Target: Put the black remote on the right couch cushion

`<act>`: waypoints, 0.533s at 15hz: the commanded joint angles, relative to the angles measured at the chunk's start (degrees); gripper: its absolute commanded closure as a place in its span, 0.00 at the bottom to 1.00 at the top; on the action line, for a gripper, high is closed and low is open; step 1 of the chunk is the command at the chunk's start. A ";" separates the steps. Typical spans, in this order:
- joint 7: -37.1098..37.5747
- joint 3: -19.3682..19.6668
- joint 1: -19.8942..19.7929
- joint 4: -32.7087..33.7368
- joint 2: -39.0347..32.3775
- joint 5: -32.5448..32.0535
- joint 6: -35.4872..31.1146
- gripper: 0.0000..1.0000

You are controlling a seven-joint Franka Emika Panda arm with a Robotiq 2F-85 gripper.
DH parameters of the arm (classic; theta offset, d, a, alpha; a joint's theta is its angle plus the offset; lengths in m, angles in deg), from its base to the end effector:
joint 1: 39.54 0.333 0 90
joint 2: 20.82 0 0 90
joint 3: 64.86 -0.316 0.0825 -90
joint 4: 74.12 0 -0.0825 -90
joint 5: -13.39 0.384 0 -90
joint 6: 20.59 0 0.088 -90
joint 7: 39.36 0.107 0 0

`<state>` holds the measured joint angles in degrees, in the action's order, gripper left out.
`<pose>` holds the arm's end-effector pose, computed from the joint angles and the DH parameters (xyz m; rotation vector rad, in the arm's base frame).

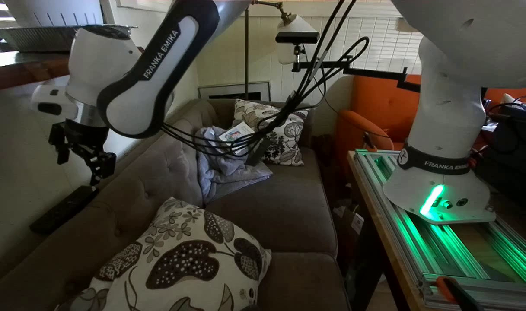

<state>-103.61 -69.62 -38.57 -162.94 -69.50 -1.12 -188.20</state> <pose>0.7370 0.0769 0.2050 2.1049 1.7893 0.6082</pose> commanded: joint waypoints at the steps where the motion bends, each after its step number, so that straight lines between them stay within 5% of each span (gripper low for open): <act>1: -0.07 -0.20 -0.09 5.01 -4.15 -2.14 1.50 0.00; 8: -3.57 0.03 -0.37 14.48 -11.83 -3.82 4.44 0.00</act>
<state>-105.41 -69.26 -38.55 -155.51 -76.81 -3.13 -186.37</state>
